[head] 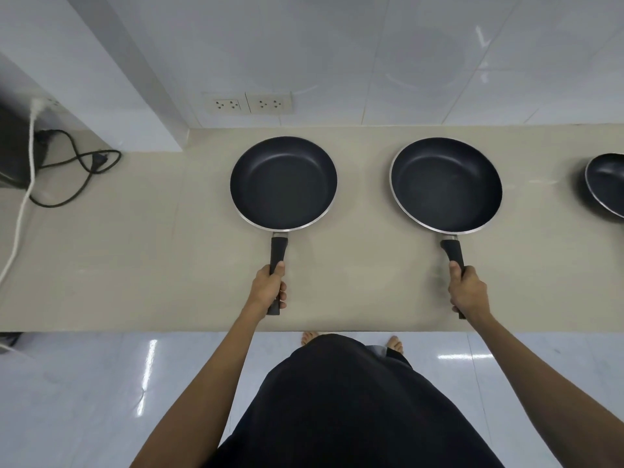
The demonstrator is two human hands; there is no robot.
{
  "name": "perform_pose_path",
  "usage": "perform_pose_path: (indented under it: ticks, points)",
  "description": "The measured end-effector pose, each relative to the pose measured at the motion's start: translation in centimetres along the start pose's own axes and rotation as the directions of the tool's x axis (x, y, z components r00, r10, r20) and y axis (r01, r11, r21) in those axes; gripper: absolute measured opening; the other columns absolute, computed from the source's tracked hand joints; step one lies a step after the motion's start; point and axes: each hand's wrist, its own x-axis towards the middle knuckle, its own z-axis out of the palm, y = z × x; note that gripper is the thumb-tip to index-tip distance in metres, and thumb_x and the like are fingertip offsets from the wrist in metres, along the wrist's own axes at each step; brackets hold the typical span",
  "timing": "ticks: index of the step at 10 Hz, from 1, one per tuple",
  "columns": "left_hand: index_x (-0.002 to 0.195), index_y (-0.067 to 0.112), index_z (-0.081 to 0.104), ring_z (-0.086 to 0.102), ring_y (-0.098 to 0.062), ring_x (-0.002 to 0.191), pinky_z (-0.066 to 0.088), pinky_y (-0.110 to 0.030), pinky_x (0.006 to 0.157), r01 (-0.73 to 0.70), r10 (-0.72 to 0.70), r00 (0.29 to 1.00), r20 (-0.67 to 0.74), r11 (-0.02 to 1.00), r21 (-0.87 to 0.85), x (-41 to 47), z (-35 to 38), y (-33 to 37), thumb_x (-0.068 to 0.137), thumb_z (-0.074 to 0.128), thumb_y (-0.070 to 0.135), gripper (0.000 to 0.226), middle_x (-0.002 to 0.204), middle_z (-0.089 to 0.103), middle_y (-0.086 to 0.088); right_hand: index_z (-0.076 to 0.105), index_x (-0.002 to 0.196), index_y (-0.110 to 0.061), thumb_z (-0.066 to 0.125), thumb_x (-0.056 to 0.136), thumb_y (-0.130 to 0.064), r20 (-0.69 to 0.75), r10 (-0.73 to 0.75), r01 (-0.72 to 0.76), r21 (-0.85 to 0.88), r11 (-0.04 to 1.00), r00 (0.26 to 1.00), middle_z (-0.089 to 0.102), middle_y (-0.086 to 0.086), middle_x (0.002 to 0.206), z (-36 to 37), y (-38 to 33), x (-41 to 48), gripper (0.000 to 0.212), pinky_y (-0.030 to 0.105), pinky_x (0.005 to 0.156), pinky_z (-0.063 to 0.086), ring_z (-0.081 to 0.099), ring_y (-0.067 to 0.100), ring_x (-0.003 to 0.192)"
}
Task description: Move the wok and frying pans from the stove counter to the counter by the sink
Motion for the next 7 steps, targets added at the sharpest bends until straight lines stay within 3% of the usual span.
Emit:
perform_pose_path:
  ticks: [2, 4, 5, 6, 7]
  points:
    - [0.116, 0.003, 0.051, 0.059, -0.023, 0.054, 0.056, -0.034, 0.050, 0.026, -0.027, 0.999, 0.023, 0.998, 0.051, -0.5, -0.2, 0.5, 0.105, 0.044, 0.043, 0.043, 0.075, 0.055, -0.013, 0.050, 0.112, 0.001, 0.031, 0.105, -0.056, 0.010, 0.026, -0.026, -0.008, 1.000, 1.000, 0.064, 0.027, 0.096, -0.5, -0.5, -0.2, 0.061, 0.048, 0.059, 0.060, 0.064, 0.040, 0.064]
    - [0.116, 0.004, 0.049, 0.069, -0.030, 0.062, 0.063, -0.039, 0.058, 0.009, -0.008, 1.000, -0.010, 0.989, 0.146, -1.7, 0.0, 0.8, 0.105, 0.042, 0.042, 0.040, 0.083, 0.060, -0.018, 0.053, 0.109, -0.001, 0.035, 0.104, -0.057, 0.067, 0.038, -0.043, 0.070, 0.997, 0.997, 0.066, 0.023, 0.092, -1.5, 0.0, 0.0, 0.059, 0.039, 0.054, 0.055, 0.059, 0.031, 0.057]
    - [0.121, 0.002, 0.046, 0.069, -0.032, 0.073, 0.062, -0.047, 0.072, -0.021, 0.030, 0.998, -0.047, 0.980, 0.199, -2.6, 0.1, 0.7, 0.104, 0.047, 0.040, 0.041, 0.099, 0.065, -0.025, 0.053, 0.112, -0.001, 0.038, 0.103, -0.059, 0.110, 0.001, -0.005, 0.037, 0.999, 0.994, 0.069, 0.022, 0.096, -2.4, 0.3, 0.2, 0.061, 0.045, 0.069, 0.059, 0.067, 0.038, 0.069]
    - [0.127, 0.001, 0.041, 0.062, -0.029, 0.087, 0.053, -0.035, 0.063, -0.052, 0.092, 0.992, -0.089, 0.925, 0.375, -4.3, 0.6, 0.4, 0.101, 0.052, 0.042, 0.050, 0.114, 0.062, -0.023, 0.052, 0.120, 0.001, 0.039, 0.100, -0.065, 0.118, -0.031, 0.047, -0.138, 0.989, 0.993, 0.066, 0.030, 0.117, -3.4, 1.3, -0.4, 0.071, 0.050, 0.093, 0.052, 0.064, 0.046, 0.105]
    - [0.131, -0.001, 0.040, 0.059, -0.036, 0.106, 0.053, -0.040, 0.078, -0.126, 0.225, 0.965, -0.134, 0.848, 0.514, -5.8, 1.0, 1.0, 0.097, 0.058, 0.044, 0.060, 0.126, 0.056, -0.023, 0.048, 0.126, 0.002, 0.040, 0.099, -0.066, 0.134, -0.069, 0.091, -0.167, 0.982, 0.989, 0.061, 0.033, 0.125, -4.0, 1.8, -1.3, 0.074, 0.048, 0.094, 0.049, 0.060, 0.048, 0.113]
